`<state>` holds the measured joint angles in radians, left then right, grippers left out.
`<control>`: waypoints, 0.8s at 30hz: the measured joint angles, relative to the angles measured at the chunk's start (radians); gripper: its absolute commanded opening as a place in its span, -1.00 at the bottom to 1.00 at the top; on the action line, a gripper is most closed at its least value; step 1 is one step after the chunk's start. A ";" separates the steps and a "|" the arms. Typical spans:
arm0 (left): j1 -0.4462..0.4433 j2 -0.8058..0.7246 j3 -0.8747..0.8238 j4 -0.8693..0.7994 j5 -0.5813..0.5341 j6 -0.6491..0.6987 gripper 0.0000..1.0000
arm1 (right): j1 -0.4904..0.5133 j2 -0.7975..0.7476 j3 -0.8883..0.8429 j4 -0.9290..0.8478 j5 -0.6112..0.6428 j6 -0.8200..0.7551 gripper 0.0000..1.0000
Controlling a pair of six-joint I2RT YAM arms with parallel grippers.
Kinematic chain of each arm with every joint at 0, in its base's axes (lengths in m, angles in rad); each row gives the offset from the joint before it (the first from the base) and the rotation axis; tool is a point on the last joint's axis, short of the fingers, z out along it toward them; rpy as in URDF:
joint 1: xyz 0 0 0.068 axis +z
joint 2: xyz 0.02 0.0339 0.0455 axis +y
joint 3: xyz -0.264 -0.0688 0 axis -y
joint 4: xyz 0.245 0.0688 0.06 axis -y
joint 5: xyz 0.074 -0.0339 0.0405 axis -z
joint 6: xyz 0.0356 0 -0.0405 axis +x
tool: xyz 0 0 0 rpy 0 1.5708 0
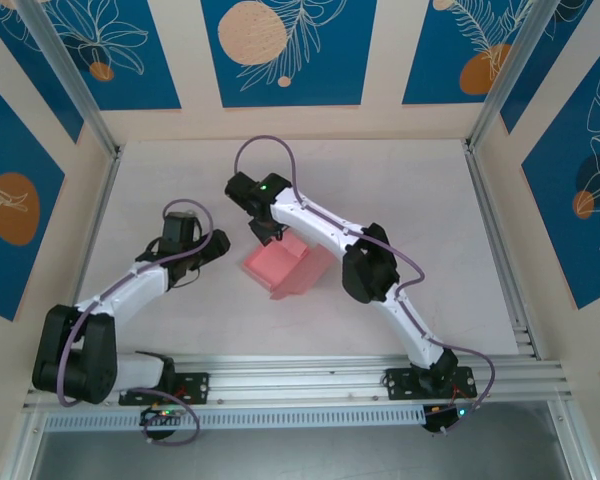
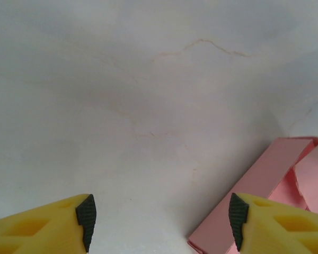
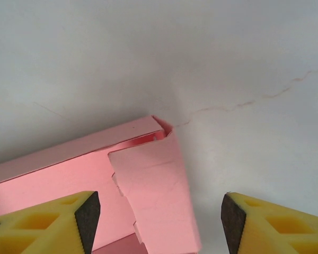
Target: Fold the paper box
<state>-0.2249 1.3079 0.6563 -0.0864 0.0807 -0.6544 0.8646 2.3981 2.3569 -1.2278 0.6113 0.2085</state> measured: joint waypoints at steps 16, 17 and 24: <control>-0.082 0.239 0.209 0.021 0.196 0.221 0.41 | -0.020 -0.806 -0.666 0.035 -0.028 0.500 0.95; -0.084 0.255 0.216 0.021 0.201 0.227 0.41 | -0.020 -0.852 -0.731 0.055 -0.043 0.536 1.00; -0.101 0.328 0.238 0.021 0.227 0.235 0.33 | -0.020 -1.084 -1.125 0.311 -0.242 0.785 0.97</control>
<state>-0.3260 1.6363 0.8944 -0.0654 0.3073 -0.4191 0.8448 1.3144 1.2316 -0.9169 0.3695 0.9936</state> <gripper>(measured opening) 0.672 0.998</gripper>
